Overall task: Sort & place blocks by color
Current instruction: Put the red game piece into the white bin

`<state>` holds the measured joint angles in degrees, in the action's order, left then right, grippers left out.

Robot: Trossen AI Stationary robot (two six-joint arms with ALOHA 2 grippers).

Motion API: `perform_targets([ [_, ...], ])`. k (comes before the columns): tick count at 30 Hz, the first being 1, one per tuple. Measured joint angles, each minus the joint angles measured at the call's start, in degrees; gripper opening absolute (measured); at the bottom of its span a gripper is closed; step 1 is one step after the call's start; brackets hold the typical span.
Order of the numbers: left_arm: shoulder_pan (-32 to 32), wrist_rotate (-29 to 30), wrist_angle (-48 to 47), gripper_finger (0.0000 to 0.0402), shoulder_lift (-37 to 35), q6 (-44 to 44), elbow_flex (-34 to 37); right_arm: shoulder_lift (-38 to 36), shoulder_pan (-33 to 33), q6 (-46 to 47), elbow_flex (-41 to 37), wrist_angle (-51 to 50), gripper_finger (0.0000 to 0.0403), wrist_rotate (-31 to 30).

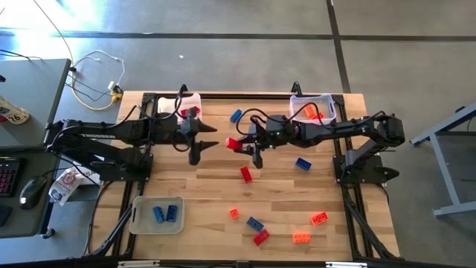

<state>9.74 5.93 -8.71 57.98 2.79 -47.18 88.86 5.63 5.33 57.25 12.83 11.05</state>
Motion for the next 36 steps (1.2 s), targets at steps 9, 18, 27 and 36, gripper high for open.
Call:
perform_targets([
  [9, 0.0, -1.3, 0.3, 0.0248, 1.0, 0.9, 0.0, 0.0, -1.3, -5.4, 0.0, 2.1, 0.0111, 1.5],
  [18, -0.1, -2.8, 3.8, 0.0273, 6.1, -1.1, 0.0, 0.0, -1.2, -5.4, 0.0, 2.0, 0.0111, 1.0],
  [27, 0.0, -7.8, 4.1, 0.0273, 7.1, -1.3, 0.0, 0.1, -1.3, -5.4, 0.0, 1.6, 0.0111, 1.4],
  [36, -0.1, -10.0, 9.9, 0.0273, 8.8, -0.5, 0.0, 0.0, -1.2, -4.3, 0.1, 5.0, 0.0111, 0.8],
])
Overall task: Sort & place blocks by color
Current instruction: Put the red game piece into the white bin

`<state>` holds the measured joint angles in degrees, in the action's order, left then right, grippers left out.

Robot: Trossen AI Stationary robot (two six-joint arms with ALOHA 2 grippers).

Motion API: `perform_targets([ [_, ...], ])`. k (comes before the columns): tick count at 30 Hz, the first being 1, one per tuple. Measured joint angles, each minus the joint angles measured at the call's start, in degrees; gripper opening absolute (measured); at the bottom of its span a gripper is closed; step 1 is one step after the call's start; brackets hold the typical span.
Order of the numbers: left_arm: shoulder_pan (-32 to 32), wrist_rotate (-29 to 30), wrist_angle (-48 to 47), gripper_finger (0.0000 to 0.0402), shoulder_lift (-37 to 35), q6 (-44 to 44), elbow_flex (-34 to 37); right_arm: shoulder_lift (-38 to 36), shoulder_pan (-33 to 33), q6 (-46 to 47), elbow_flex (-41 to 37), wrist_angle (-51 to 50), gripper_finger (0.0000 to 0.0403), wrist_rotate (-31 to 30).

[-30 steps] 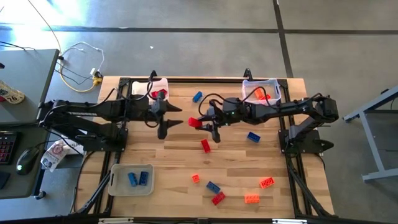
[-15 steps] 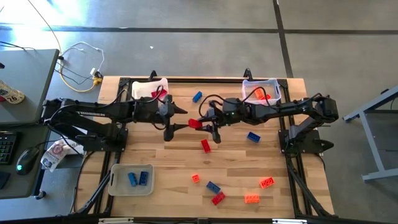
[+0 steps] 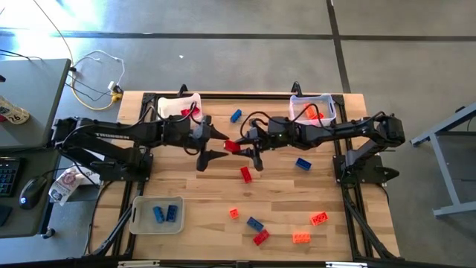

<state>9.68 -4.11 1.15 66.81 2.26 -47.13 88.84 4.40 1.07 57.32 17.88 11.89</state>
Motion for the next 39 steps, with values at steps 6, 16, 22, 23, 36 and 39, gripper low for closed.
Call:
perform_targets([
  [6, 0.0, 3.6, 4.5, 0.0273, 2.3, 0.1, 0.0, 0.0, -0.2, 0.4, 0.0, 0.2, 0.0111, 0.1],
  [16, 0.0, 4.3, 5.0, 0.0217, 2.9, 0.1, 0.0, 0.0, -0.3, 1.5, 0.0, 0.1, 0.0111, -0.1],
  [22, -0.1, 4.0, 3.4, 0.0136, 2.9, -1.1, 0.0, 0.0, -0.3, 1.6, 0.0, -0.2, 0.0111, -0.3],
  [23, -0.1, 3.9, 3.3, 0.0124, 2.8, -1.2, 0.0, 0.0, -0.3, 1.6, 0.0, -0.3, 0.0111, -0.4],
  [36, 0.0, 3.4, 2.3, 0.0111, 2.8, -3.8, 0.0, 0.0, -0.3, 4.4, 0.0, -1.7, 0.0186, -1.8],
  [39, 0.1, 3.8, 0.1, 0.0111, 2.5, -5.4, 0.0, 0.0, -0.3, 5.1, 0.0, -2.2, 0.0188, -2.3],
])
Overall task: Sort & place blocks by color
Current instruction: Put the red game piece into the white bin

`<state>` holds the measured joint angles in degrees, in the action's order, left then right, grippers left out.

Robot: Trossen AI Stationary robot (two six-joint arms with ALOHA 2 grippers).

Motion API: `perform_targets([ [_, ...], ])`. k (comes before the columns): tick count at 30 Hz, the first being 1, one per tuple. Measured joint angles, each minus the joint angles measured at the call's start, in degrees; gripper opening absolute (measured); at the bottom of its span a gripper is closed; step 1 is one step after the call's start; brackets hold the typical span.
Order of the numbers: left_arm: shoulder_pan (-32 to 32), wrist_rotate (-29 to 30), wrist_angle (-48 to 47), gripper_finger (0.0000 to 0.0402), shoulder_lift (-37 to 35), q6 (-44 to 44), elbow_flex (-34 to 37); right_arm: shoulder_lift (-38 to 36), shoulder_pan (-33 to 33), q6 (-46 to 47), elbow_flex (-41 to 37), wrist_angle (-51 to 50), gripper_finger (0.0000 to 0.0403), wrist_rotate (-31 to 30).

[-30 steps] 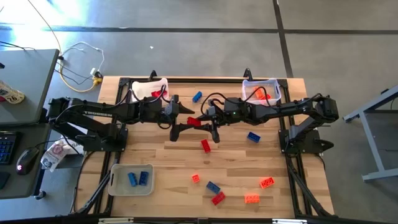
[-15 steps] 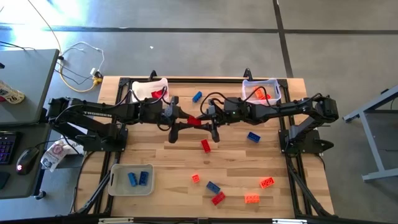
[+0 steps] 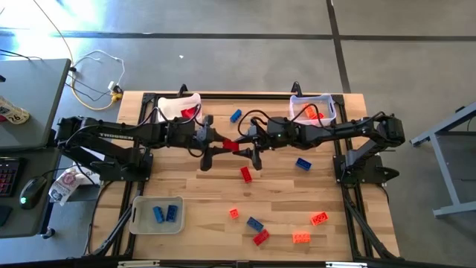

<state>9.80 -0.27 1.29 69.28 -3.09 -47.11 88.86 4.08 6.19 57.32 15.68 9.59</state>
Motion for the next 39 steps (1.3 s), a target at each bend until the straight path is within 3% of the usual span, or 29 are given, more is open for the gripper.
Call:
perform_targets([
  [5, 0.0, 3.2, -5.5, 0.0111, -0.6, -1.4, 0.0, 0.0, 0.0, 0.5, 0.0, -3.6, 0.019, -3.2],
  [12, 1.3, 10.0, -17.4, 0.0114, -4.2, -2.7, 0.0, 0.0, 0.0, 2.5, 0.0, -12.3, 0.019, -3.0],
  [19, 6.6, 13.7, -29.7, 0.0116, -7.7, -1.7, 0.0, 0.0, 0.0, 5.8, 0.0, -24.1, 0.019, -2.5],
  [25, 14.1, 17.7, -34.1, 0.0116, -7.9, -2.4, 0.0, 0.0, -0.4, 8.8, 0.0, -32.3, 0.019, -2.6],
  [33, 25.3, 16.9, -34.6, 0.0116, -7.4, -3.2, 0.0, 0.0, -2.3, 11.4, 0.0, -41.4, 0.019, -5.3],
  [39, 32.3, 12.2, -35.1, 0.0117, -7.3, -2.2, 0.0, 0.0, -3.5, 13.8, 0.0, -46.7, 0.019, -8.1],
])
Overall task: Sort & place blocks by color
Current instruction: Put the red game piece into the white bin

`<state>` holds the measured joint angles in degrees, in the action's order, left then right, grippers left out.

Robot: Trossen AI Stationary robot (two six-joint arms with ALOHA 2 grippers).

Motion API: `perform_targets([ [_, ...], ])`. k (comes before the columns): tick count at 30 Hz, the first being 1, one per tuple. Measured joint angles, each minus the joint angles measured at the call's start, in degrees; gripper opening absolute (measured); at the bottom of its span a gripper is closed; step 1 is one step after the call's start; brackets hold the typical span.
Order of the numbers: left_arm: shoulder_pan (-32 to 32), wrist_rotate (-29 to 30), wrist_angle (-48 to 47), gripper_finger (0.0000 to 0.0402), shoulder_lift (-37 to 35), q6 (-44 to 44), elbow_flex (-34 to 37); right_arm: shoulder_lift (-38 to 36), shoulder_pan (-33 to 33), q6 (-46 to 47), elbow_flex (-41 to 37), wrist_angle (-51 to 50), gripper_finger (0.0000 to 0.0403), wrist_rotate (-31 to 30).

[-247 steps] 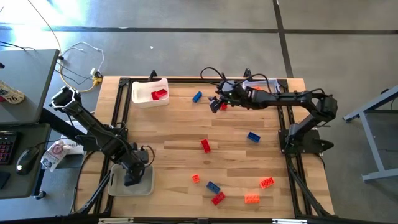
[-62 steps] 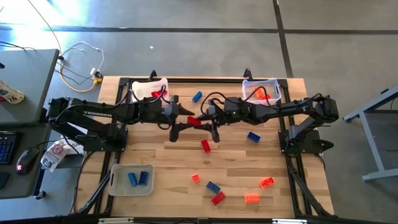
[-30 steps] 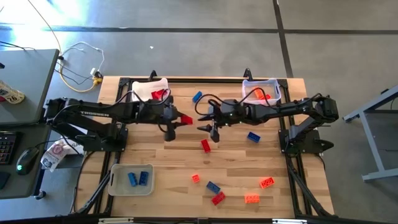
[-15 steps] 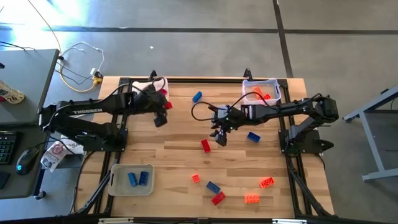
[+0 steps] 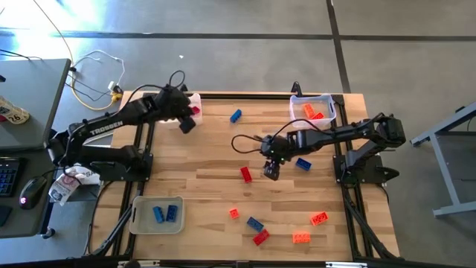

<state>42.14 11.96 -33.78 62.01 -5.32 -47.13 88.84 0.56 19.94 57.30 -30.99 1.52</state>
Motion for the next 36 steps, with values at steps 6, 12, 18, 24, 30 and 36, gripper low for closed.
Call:
perform_targets([
  [6, 5.6, -2.8, -1.2, 0.0117, 2.1, 4.6, 0.0, 0.0, -1.0, 3.9, 0.0, -6.7, 0.019, -2.2],
  [12, 7.6, -3.0, -1.1, 0.0117, 5.2, 5.0, 0.0, -0.5, -2.2, 6.4, 0.0, -11.9, 0.019, -5.4],
  [18, 9.3, -2.9, -1.0, 0.0117, 8.6, 5.2, 0.0, -4.2, -3.3, 10.7, 0.0, -18.8, 0.019, -9.8],
  [24, 11.2, -2.9, -0.9, 0.0118, 12.0, 5.2, 0.0, -8.8, -4.1, 14.7, 0.0, -26.3, 0.019, -13.5],
  [30, 12.8, -3.0, -0.8, 0.0129, 15.0, 5.2, 0.0, -10.9, -4.1, 16.1, 0.0, -32.0, 0.019, -13.0],
  [36, 13.0, -2.9, -0.7, 0.0173, 16.2, 5.1, 0.0, -10.9, -4.1, 16.1, 0.0, -36.1, 0.019, -9.5],
])
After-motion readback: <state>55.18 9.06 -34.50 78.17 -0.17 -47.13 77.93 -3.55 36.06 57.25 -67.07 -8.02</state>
